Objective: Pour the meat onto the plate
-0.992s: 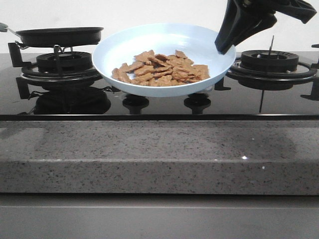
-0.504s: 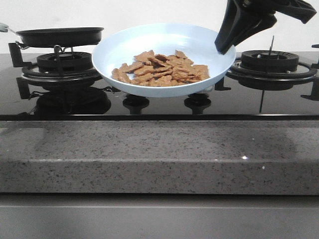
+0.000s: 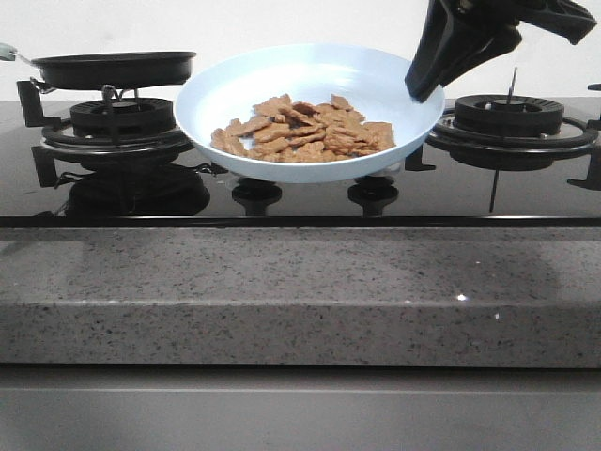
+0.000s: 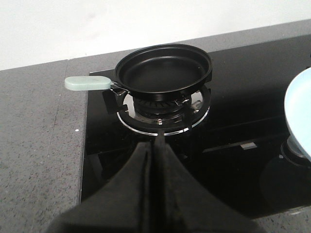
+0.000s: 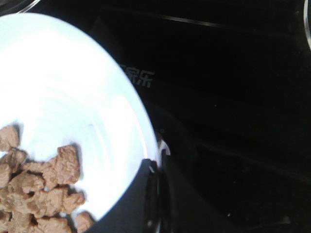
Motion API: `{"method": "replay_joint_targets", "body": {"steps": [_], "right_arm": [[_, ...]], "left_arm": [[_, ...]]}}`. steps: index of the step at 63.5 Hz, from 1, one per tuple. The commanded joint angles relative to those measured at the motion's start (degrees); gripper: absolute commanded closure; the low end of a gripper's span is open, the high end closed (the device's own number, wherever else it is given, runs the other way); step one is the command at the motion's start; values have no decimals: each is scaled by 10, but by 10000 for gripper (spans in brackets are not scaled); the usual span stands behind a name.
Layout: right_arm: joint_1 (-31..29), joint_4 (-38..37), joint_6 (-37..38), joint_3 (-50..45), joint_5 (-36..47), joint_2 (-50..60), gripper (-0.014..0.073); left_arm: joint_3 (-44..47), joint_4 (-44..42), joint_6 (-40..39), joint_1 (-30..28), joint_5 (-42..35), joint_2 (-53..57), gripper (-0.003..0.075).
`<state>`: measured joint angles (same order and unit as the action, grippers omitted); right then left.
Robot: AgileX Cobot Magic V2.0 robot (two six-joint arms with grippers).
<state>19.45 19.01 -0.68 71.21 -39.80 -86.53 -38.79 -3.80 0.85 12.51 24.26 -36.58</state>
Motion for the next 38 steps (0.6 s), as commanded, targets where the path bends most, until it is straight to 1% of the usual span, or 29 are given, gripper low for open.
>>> {"method": "replay_joint_targets", "body": {"steps": [1, 14, 38], "right_arm": [[0, 16, -1, 14, 27, 22, 652], [0, 16, -1, 14, 27, 22, 652], [0, 16, -1, 14, 27, 22, 652]], "left_arm": [[6, -8, -15, 5, -45, 32, 741], [49, -8, -25, -6, -48, 75, 741], [52, -4, -25, -7, -58, 79, 741]]}}
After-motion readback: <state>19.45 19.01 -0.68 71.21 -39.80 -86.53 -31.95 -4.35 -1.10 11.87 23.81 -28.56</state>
